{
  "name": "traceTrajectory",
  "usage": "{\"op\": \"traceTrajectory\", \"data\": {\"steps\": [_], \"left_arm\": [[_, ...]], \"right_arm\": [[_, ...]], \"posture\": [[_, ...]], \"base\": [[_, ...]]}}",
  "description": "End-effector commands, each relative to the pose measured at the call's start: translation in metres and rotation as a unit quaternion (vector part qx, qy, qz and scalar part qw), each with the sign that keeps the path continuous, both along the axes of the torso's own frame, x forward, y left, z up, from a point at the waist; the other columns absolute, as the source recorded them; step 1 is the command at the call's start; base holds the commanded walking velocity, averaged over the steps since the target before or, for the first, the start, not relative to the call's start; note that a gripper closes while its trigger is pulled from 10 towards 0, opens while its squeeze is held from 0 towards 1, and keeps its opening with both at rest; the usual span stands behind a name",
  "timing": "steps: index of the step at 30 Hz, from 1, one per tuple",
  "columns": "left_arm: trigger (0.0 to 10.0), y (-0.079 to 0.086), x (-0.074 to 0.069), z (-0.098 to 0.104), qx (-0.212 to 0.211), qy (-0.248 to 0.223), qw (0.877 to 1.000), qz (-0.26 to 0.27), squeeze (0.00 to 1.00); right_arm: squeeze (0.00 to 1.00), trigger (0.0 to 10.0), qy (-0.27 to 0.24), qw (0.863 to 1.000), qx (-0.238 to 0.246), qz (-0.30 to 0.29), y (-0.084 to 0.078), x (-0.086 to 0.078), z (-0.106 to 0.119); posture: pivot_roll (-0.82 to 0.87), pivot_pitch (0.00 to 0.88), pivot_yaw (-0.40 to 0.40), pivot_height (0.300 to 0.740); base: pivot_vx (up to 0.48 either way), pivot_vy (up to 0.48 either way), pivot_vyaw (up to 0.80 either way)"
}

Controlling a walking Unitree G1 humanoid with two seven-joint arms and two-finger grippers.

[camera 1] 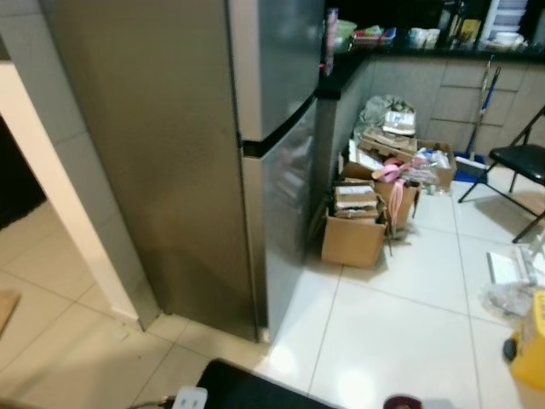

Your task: Restocking fridge

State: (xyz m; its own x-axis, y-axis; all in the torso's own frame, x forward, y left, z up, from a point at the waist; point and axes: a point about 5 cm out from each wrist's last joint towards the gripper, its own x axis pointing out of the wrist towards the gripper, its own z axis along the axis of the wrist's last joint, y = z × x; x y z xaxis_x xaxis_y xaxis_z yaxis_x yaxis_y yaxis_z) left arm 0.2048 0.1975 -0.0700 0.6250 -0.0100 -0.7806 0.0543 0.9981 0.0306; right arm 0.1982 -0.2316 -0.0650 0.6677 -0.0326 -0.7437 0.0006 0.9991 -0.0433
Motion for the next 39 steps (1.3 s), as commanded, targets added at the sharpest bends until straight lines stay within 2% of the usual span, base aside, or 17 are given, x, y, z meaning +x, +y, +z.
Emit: {"op": "traceTrajectory", "data": {"steps": [1, 30, 39], "left_arm": [[10.0, 0.0039, -0.0064, -0.0032, 0.003, 0.010, 1.000, 0.013, 0.00], [10.0, 0.0092, -0.0076, -0.0034, 0.010, 0.016, 1.000, 0.024, 0.00], [10.0, 0.0084, -0.0067, -0.0030, 0.011, 0.014, 1.000, 0.020, 0.00]], "right_arm": [[0.00, 10.0, -0.004, 1.000, 0.005, -0.005, 0.0026, 0.0003, -0.0003], [0.00, 10.0, -0.004, 1.000, 0.005, 0.001, 0.0065, 0.0029, 0.0000], [0.00, 10.0, -0.002, 1.000, 0.005, 0.000, 0.0062, 0.0004, -0.0013]], "posture": [[-0.07, 0.085, -0.005, 0.734], [-0.07, 0.083, -0.002, 0.734], [-0.07, 0.085, 0.003, 0.734]], "base": [[0.000, 0.000, 0.00], [0.000, 0.000, 0.00], [0.000, 0.329, 0.00]]}}
